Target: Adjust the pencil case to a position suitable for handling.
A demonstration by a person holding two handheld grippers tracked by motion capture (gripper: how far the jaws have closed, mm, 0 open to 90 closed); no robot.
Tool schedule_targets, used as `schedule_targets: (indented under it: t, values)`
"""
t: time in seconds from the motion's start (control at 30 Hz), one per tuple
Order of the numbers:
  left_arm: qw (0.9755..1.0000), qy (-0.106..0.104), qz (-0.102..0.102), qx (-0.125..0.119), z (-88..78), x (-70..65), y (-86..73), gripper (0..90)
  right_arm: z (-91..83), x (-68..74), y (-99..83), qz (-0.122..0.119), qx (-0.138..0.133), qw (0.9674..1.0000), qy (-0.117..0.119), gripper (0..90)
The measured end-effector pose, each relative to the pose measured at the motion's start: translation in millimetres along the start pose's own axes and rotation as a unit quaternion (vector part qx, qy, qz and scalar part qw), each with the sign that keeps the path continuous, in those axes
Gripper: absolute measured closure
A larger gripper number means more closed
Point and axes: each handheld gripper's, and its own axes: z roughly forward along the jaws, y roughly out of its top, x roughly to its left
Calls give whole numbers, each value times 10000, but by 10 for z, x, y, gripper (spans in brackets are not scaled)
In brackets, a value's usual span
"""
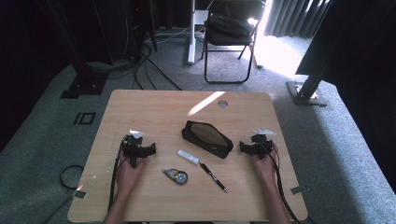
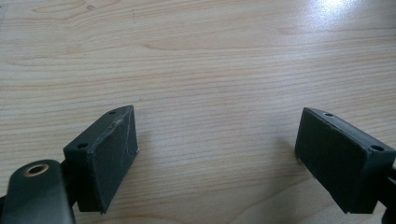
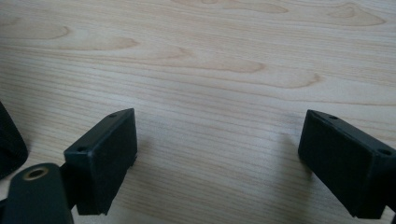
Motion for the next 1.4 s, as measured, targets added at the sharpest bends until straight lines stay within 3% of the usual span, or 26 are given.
schedule_targets:
  t: [0.37,0.5,0.57,0.6,0.93,1.4]
  values:
    - [10000,6,-6,7,-6,-18,-5,134,-15,-6,-14,-109,3,9999,103,122]
    - [10000,5,-9,8,-6,-24,-5,134,-58,-10,-5,-80,54,9999,97,240]
    - [10000,7,-8,8,-6,-25,-5,134,-84,-8,-3,-23,41,9997,237,276]
    - [10000,5,-5,10,-7,-26,-5,134,-100,-1,1,-28,6,9995,330,289]
    - [10000,6,-3,13,-7,-28,-5,134,-347,112,93,-228,-511,9973,472,375]
    - [10000,7,-4,12,-7,-28,-5,134,-657,377,263,-522,-1075,9889,885,452]
